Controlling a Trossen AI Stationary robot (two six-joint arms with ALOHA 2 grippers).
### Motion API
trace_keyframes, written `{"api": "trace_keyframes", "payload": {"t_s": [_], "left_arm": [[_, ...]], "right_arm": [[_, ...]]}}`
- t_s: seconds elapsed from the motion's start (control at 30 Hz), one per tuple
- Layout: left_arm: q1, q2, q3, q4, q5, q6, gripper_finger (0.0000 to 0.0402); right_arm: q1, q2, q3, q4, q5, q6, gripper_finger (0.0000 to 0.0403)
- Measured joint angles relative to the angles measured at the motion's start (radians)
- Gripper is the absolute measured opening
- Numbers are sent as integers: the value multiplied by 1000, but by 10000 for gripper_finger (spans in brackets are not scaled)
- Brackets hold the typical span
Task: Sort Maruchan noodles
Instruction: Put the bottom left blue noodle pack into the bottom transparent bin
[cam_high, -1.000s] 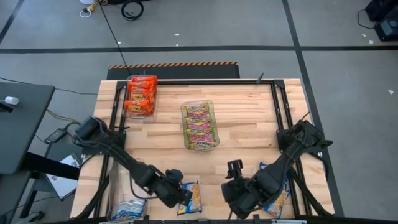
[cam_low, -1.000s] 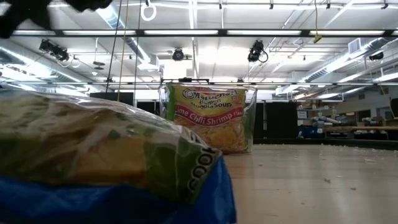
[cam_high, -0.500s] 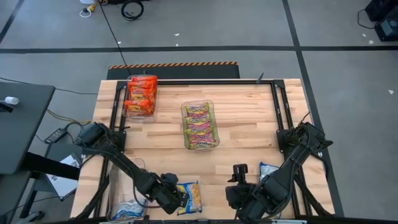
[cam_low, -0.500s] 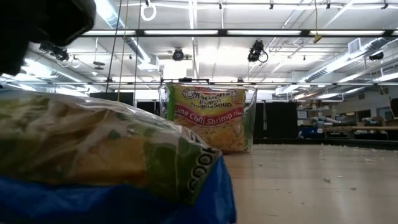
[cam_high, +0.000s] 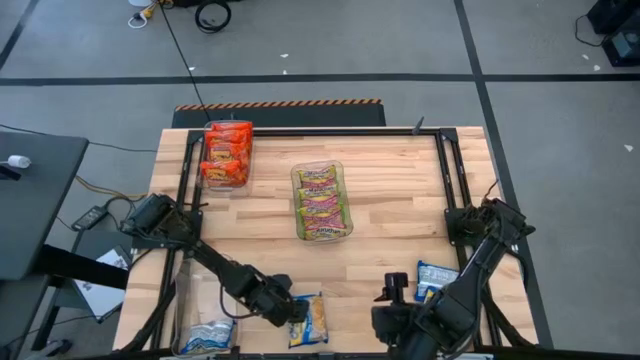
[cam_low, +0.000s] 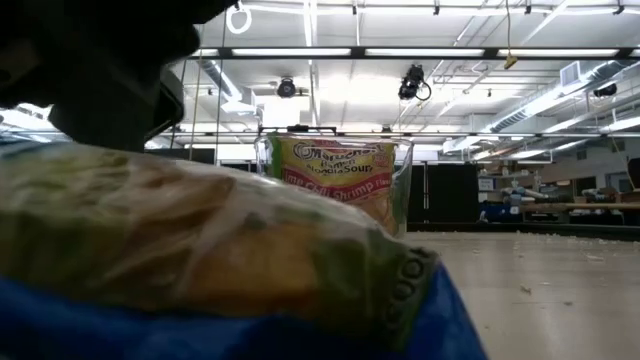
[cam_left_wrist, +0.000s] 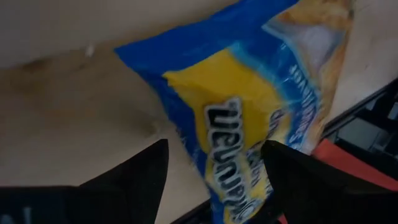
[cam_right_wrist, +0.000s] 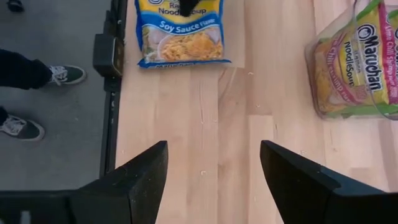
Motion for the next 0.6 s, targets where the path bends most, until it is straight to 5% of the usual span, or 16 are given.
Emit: {"api": "trace_keyframes", "payload": {"t_s": [0.27, 0.6], "left_arm": [[1, 31, 0, 78, -28, -7, 219], [29, 28, 1, 101, -52, 106, 94]], "right_arm": [[-6, 0, 0, -4, 34, -6, 273], [-19, 1, 0, -39, 35, -7, 273]]}}
